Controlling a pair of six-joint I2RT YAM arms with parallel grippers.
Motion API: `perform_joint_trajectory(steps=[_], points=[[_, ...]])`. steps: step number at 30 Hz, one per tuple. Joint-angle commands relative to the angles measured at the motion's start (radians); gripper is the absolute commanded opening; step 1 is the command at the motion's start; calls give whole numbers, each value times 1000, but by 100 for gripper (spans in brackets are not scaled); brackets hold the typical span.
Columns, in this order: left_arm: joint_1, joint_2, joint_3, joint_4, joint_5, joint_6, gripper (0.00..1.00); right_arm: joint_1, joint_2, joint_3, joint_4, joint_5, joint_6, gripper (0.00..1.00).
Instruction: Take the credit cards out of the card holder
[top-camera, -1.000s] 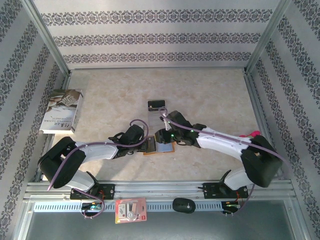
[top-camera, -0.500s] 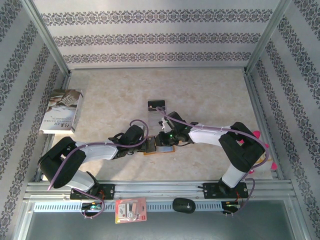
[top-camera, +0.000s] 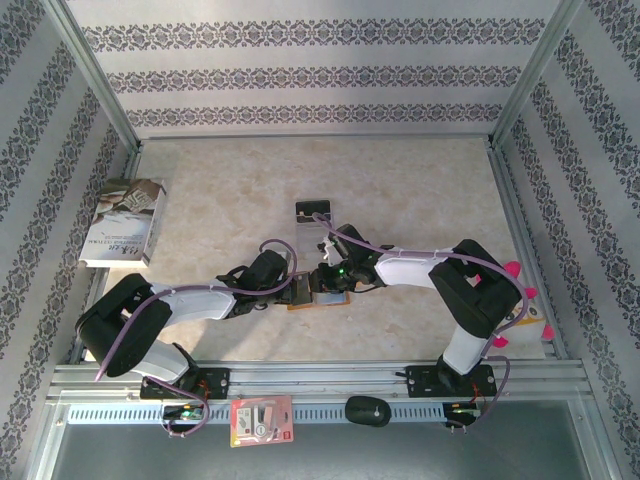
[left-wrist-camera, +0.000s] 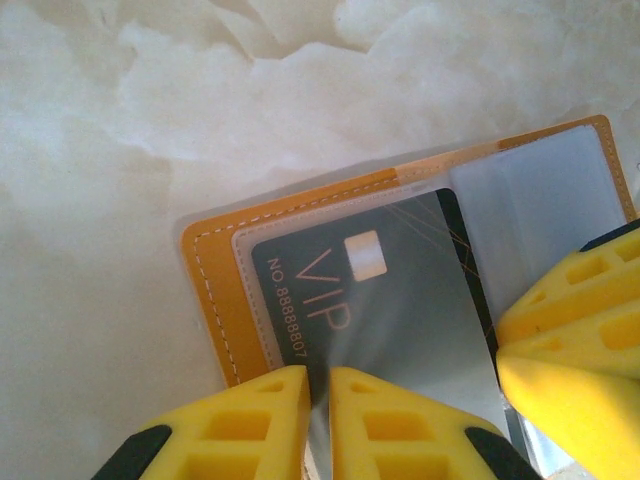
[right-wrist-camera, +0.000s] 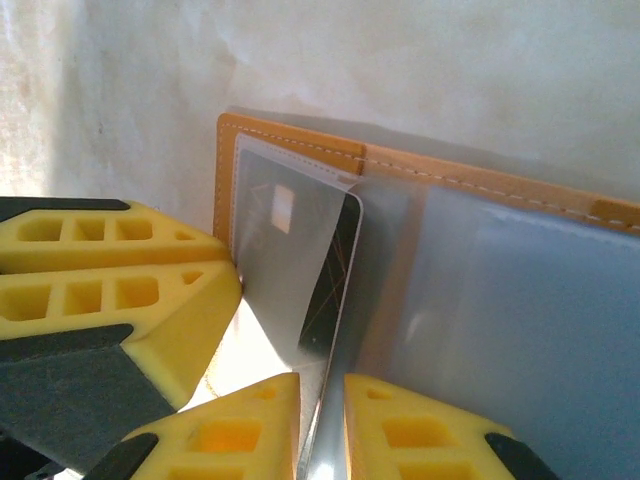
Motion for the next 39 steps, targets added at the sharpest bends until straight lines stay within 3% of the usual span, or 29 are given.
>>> perform_joint_trajectory(steps=[1, 6, 12, 28, 39], points=[[-12, 28, -42, -104, 35, -1, 14, -9, 26, 3, 34, -34, 14, 19], [-10, 30, -40, -102, 43, 1, 14, -6, 50, 16, 49, -62, 19, 19], [-9, 17, -44, -116, 31, 0, 14, -15, 25, -16, 58, -35, 30, 0], [4, 6, -60, -113, 30, 3, 14, -49, -136, -112, -70, 125, 14, 0], [12, -111, -45, -97, 35, 34, 23, -13, -74, -49, -40, 70, 4, 0]])
